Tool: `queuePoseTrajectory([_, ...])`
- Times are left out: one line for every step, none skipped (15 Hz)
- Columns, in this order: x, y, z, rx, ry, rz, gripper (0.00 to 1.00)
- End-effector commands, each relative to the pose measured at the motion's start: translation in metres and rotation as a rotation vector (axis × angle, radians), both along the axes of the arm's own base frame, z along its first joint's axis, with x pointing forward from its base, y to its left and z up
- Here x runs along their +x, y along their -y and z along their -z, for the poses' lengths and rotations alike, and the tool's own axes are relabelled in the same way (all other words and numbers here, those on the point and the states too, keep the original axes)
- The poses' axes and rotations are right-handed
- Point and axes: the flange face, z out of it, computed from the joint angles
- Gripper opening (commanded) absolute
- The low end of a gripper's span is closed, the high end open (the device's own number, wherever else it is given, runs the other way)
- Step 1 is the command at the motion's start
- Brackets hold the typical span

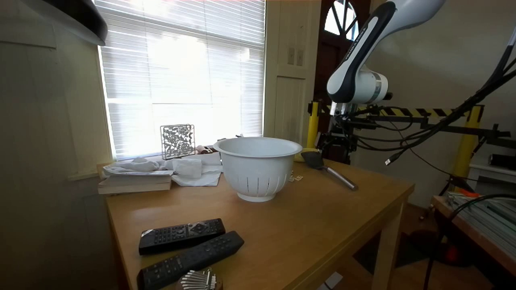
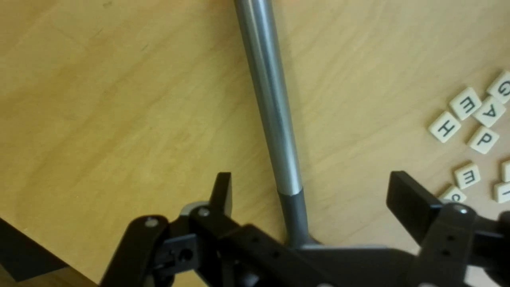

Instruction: Use the spatula to stir in the white bowl

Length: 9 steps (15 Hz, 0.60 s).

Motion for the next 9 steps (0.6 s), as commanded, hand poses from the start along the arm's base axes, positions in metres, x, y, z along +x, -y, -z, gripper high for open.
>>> queuePoseTrajectory([-0.004, 0.003, 0.006, 0.063, -0.033, -0.056, 1.0])
queuePoseTrajectory([-0.006, 0.004, 0.008, 0.07, -0.043, -0.07, 1.0])
queuePoseTrajectory([-0.008, 0.005, 0.008, 0.085, -0.049, -0.083, 1.0])
queuePoseTrajectory([-0.008, 0.006, 0.008, 0.088, -0.041, -0.093, 1.0])
queuePoseTrajectory([-0.009, 0.007, 0.008, 0.096, -0.039, -0.101, 1.0])
queuePoseTrajectory([-0.011, 0.009, 0.007, 0.094, -0.03, -0.12, 1.0])
queuePoseTrajectory([-0.012, 0.01, 0.007, 0.084, -0.024, -0.14, 1.0])
queuePoseTrajectory([-0.014, 0.011, 0.009, 0.079, -0.019, -0.159, 1.0])
queuePoseTrajectory([-0.016, 0.011, 0.011, 0.076, -0.01, -0.172, 1.0])
